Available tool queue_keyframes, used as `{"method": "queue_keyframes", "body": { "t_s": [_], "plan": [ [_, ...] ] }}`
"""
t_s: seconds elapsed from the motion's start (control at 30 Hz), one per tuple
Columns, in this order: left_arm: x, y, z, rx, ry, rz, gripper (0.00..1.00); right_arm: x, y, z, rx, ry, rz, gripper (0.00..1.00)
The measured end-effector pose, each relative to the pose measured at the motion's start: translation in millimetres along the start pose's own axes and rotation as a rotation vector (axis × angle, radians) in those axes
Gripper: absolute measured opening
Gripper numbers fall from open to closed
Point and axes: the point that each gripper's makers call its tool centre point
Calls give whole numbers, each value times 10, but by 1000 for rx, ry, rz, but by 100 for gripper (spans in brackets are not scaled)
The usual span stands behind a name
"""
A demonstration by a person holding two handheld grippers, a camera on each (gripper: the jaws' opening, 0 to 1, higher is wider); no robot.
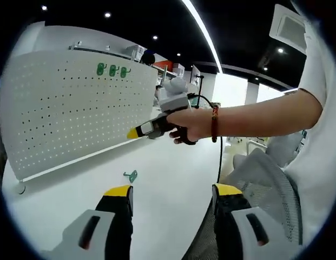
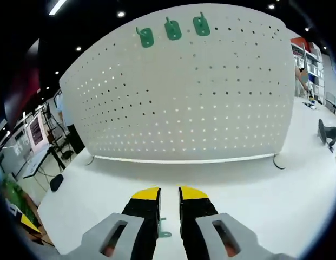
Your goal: Insert the hook assembly into the mounting plate slot until the hook locks in place.
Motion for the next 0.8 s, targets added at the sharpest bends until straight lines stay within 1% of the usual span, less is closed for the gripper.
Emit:
{"method": "queue_keyframes", "body": {
  "t_s": [0.2, 0.27, 0.33, 0.43, 0.53, 0.6, 0.63, 0.8],
  "plan": [
    [20, -11, -6, -1, 9, 2, 61, -2, -224, 10, -8, 12, 48, 12],
    [30, -18, -8, 3, 12, 4, 61, 6, -318, 9, -11, 9, 76, 12],
    [44, -23, -9, -1, 16, 6, 60, 11, -372, 22, -7, 10, 82, 12],
    [55, -37, -8, 5, 22, 9, 60, 7, -481, 47, -24, 19, 106, 12],
    [66, -42, -22, 5, 26, 10, 60, 12, -557, 80, -34, 23, 123, 12],
    [74, -44, -29, 6, 29, 9, 60, 14, -631, 99, -43, 22, 149, 12],
    [77, -46, -33, 6, 30, 9, 60, 12, -646, 111, -42, 24, 149, 12],
    [100, -65, -42, 10, 36, 12, 60, -1, -738, 219, -66, 58, 173, 16]
  ]
}}
Point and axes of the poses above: the point that each gripper's makers call its tool centre point, and the gripper's own axes: x roughly backward along the fingers, z roughly to its left, y roughly out of its top, and after that the axes turned 7 degrees about x, right-handed
